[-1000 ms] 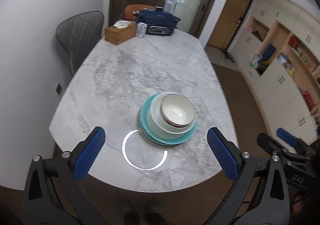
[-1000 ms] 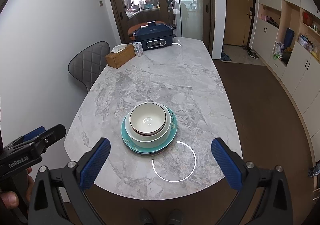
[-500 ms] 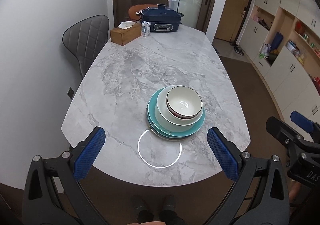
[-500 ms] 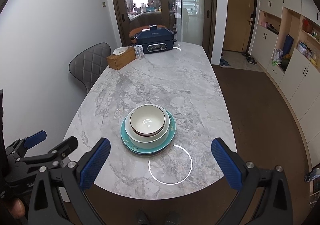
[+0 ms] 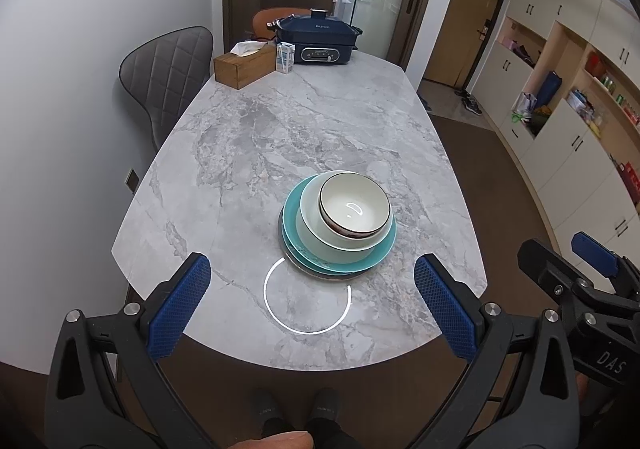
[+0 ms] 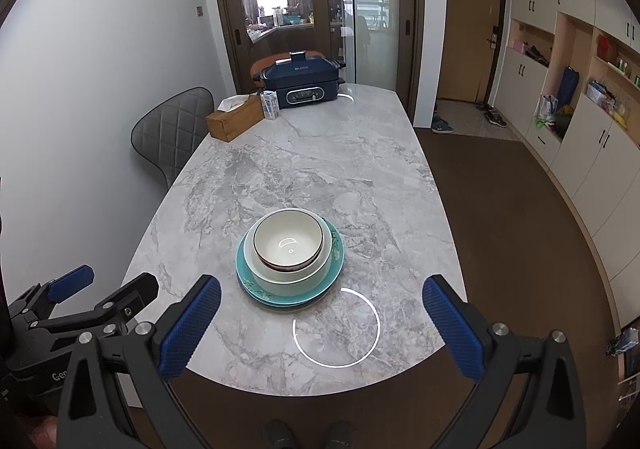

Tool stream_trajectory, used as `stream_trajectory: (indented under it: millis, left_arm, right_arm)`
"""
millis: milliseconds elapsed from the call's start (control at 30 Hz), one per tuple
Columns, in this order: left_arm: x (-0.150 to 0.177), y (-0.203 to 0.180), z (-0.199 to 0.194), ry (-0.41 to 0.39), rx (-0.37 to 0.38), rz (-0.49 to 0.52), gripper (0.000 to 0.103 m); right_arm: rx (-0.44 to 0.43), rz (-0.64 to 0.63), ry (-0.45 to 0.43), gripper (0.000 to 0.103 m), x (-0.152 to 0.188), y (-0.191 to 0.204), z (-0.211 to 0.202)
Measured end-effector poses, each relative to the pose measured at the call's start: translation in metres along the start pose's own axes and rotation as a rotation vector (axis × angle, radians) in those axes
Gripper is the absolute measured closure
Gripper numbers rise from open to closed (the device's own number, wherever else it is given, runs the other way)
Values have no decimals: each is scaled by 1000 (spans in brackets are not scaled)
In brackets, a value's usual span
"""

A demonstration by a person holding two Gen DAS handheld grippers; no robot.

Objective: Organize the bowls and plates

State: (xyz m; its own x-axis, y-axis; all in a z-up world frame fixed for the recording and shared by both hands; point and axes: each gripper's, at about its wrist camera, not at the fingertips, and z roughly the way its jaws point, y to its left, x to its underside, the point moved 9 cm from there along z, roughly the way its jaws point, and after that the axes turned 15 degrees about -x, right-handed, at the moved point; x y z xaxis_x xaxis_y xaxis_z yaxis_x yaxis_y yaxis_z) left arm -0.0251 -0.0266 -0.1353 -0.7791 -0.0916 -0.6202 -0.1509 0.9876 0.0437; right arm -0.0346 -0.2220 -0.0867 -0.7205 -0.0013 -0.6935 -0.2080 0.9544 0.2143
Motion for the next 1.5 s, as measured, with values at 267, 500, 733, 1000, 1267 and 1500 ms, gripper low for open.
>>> stream_trajectory:
  millis: [267,500,733,1000,1267,1500]
  left_arm:
    - [-1,-1,-1,-5,6,9,0]
    - [-6,3,-7,-31,-46,7,0]
    - [-5,1,-9,-23,-64,13,0]
    - [-6,4,-10,-26,-62,9,0]
    - [-8,5,-12,-26,-60,6,0]
    - [-14,3,-15,-28,-61,1,0]
  right_arm:
    - [5,-4,0,0,-1,-3,0]
    - [20,6,-9,0,-7,-8,-2]
    - [34,9,-13,0,-8,-10,-2]
    - [40,6,-12,0,-9,-11,-1]
    - [43,9,-13,0,-8,-10,-1]
    - [41,7,-12,0,-8,-11,0]
